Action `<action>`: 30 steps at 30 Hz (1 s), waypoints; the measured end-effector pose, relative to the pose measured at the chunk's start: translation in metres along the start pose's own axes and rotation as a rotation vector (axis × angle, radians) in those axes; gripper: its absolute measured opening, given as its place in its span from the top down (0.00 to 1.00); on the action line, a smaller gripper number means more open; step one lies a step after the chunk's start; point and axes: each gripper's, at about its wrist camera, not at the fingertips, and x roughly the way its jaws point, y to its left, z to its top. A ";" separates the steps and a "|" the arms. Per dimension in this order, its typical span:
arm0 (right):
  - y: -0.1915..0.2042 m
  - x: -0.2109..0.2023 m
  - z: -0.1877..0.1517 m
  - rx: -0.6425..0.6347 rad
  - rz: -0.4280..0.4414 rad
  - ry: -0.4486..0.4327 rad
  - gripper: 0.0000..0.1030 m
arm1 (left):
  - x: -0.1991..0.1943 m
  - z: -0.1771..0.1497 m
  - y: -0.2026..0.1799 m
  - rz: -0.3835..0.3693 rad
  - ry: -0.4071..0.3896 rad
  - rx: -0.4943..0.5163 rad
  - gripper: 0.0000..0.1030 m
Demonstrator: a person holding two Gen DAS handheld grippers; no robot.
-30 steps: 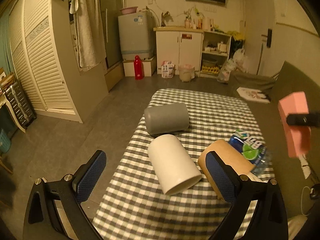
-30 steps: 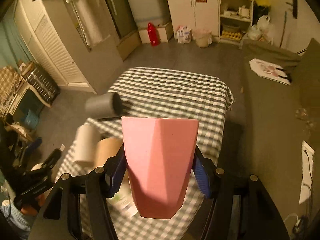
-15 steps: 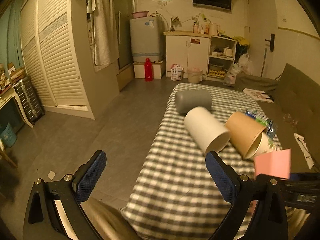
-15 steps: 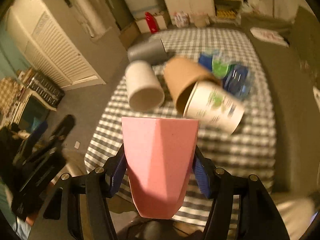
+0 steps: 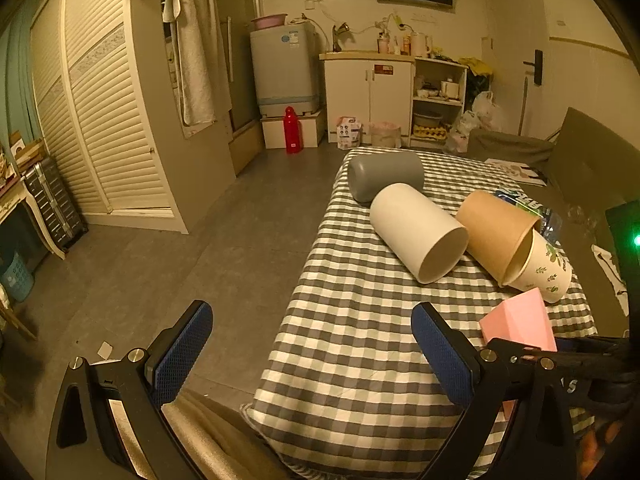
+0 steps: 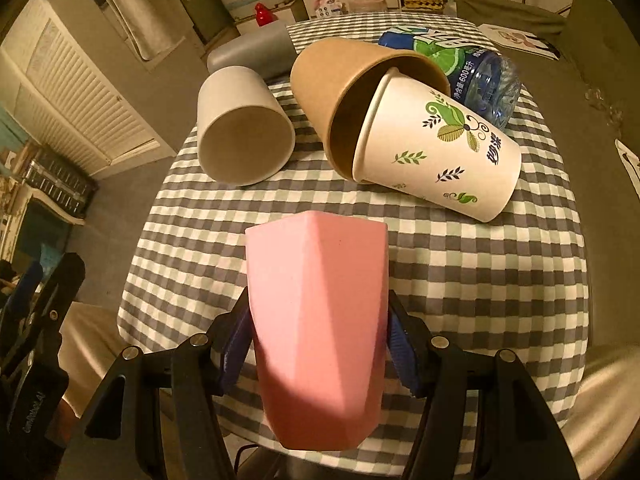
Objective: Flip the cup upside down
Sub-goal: 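Lift the pink cup with the right gripper and carry it toward the left tool, then close the left gripper on the pink cup while the right gripper releases it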
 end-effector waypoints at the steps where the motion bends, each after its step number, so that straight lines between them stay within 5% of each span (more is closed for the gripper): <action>1: 0.001 -0.001 -0.001 -0.013 -0.007 -0.009 0.41 | 0.000 0.000 -0.001 0.000 0.001 0.002 0.01; 9: -0.011 -0.043 0.002 -0.064 -0.061 -0.151 0.25 | -0.004 -0.001 -0.018 0.005 0.031 0.009 0.01; 20: -0.075 -0.095 -0.004 -0.028 -0.229 -0.343 0.19 | -0.026 -0.003 -0.081 -0.081 0.072 0.001 0.01; 30: -0.131 -0.098 -0.013 0.147 -0.171 -0.349 0.19 | -0.005 -0.022 -0.124 -0.172 0.196 -0.012 0.01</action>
